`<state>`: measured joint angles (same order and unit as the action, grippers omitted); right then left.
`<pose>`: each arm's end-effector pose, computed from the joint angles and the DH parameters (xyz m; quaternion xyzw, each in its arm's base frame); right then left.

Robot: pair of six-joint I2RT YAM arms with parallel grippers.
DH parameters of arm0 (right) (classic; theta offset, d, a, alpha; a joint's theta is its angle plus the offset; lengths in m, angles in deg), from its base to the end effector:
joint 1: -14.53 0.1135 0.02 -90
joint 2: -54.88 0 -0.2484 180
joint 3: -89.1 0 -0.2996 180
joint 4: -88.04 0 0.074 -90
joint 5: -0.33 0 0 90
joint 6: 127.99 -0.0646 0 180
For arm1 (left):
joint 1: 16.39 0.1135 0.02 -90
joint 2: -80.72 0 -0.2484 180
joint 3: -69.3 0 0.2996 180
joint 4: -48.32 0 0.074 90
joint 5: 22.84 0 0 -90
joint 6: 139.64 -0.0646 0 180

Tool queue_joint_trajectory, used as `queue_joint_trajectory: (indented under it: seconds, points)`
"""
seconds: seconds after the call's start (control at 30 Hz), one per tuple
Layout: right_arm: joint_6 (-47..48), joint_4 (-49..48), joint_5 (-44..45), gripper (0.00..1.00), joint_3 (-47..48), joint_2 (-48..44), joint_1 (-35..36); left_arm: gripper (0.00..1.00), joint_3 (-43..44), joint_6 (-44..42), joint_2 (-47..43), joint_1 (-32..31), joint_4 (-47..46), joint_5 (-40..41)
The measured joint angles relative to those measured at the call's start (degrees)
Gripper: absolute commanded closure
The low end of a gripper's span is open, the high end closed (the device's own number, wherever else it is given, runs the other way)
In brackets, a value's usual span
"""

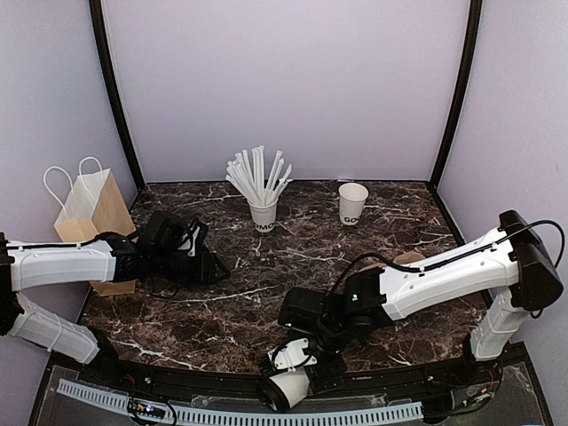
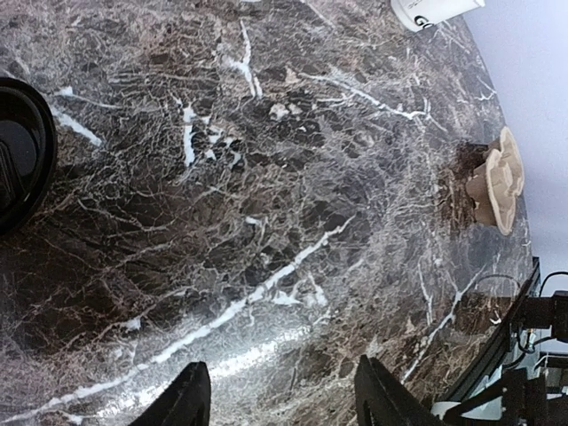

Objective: Pack the takeout coffee

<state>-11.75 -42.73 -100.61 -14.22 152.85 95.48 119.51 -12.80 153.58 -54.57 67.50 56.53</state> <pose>0.0476 0.3766 0.1212 -0.7992 0.5693 0.1608 0.1064 0.2487 -0.2107 0.1438 0.0484 0.9085 -0.3145 0.2708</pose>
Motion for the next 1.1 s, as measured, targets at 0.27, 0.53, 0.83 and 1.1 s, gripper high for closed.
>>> queue_joint_trajectory:
  seconds: [0.27, 0.53, 0.83, 1.1]
  points:
    - [0.66, -3.65, 0.35, 0.20, -0.33, 1.99, -0.07, 0.41, -0.61, -0.22, -8.24, 0.00, 0.39, 0.35]
    - [1.40, -9.09, -5.97, 0.26, -1.75, 1.97, -7.67, 0.41, -1.53, -1.90, -8.33, 0.00, -1.44, -4.26]
    - [-0.44, -17.40, -20.59, 0.28, -2.16, 0.98, -25.53, 0.13, -6.91, -6.08, -16.28, -1.14, -8.52, -10.62]
    - [-3.52, -20.44, -31.82, 0.28, -2.16, 0.98, -30.62, 0.06, -1.38, -19.91, -18.53, -7.48, -7.17, -10.40]
